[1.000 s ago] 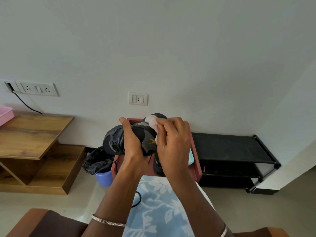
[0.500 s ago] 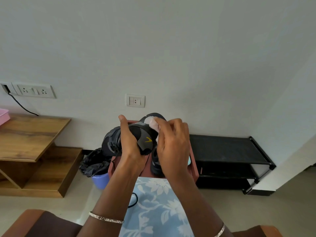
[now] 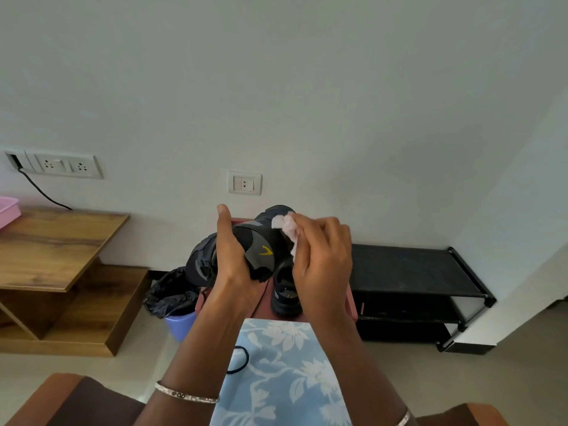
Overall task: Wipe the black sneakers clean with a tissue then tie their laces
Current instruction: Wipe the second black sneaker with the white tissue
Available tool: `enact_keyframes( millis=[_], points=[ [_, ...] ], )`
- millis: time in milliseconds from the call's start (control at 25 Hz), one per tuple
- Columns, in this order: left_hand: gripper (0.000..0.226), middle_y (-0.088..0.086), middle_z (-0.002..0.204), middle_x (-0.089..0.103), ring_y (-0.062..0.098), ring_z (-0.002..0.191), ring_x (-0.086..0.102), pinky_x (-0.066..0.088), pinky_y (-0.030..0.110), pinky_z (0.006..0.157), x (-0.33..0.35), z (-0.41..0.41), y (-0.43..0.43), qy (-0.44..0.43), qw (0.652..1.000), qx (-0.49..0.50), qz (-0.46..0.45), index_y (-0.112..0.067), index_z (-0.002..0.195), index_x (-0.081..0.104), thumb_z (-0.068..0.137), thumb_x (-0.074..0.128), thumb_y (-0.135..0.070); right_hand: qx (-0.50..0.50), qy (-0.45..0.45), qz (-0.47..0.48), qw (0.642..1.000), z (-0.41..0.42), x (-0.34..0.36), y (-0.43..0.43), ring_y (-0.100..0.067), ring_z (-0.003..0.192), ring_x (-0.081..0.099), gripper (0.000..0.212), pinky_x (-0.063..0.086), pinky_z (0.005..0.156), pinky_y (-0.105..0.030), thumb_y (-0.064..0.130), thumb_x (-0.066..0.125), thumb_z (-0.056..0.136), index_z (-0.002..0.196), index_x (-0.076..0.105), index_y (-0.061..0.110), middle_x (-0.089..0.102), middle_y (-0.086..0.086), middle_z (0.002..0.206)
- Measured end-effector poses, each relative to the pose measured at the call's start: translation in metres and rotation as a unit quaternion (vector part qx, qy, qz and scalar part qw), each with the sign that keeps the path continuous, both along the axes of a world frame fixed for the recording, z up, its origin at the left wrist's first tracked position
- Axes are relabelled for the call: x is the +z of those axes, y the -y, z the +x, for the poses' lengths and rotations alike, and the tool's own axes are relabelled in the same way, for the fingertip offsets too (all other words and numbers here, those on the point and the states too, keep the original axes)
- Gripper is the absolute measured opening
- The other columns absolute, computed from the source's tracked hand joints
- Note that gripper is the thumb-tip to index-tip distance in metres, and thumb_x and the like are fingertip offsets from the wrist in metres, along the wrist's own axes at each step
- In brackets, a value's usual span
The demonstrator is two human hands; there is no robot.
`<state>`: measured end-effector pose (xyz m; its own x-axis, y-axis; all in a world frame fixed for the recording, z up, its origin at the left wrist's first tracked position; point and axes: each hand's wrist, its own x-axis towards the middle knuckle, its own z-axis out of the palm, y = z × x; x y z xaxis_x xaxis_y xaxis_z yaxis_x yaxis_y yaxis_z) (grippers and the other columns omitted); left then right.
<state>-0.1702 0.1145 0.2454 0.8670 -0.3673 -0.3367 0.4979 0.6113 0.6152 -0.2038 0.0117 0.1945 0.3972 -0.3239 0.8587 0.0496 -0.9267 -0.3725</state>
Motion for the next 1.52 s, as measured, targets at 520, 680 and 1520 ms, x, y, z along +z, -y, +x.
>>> enact_keyframes(
  millis=[520, 680, 1520],
  points=[
    [0.075, 0.018, 0.081, 0.077, 0.032, 0.071, 0.076, 0.053, 0.048, 0.079, -0.013, 0.010, -0.006, -0.015, 1.000, -0.005, 0.024, -0.004, 0.106, 0.069, 0.091, 0.043, -0.072, 0.015, -0.014, -0.013, 1.000, -0.012, -0.028, 0.000, -0.021, 0.081, 0.057, 0.055, 0.053, 0.070, -0.036, 0.038, 0.030, 0.110, 0.106, 0.076, 0.009, 0.068, -0.006, 0.091],
    [0.076, 0.018, 0.101, 0.076, 0.030, 0.088, 0.075, 0.054, 0.048, 0.091, -0.017, 0.010, 0.002, -0.010, 0.999, -0.043, 0.019, -0.007, 0.106, 0.076, 0.086, 0.046, -0.075, 0.009, -0.019, -0.003, 1.000, 0.006, 0.007, 0.006, -0.016, 0.086, 0.050, 0.033, 0.044, 0.071, -0.027, 0.027, 0.045, 0.098, 0.103, 0.074, 0.011, 0.064, -0.006, 0.092],
    [0.099, 0.018, 0.100, 0.076, 0.036, 0.105, 0.069, 0.048, 0.058, 0.101, -0.039, 0.008, 0.007, 0.263, 0.927, -0.043, 0.265, -0.013, 0.094, 0.076, 0.062, 0.038, -0.099, 0.001, -0.215, 0.025, 0.976, 0.012, 0.022, 0.008, -0.016, 0.091, 0.042, 0.018, 0.032, 0.074, -0.031, 0.023, 0.058, 0.100, 0.104, 0.075, 0.018, 0.064, -0.003, 0.099]
  ],
)
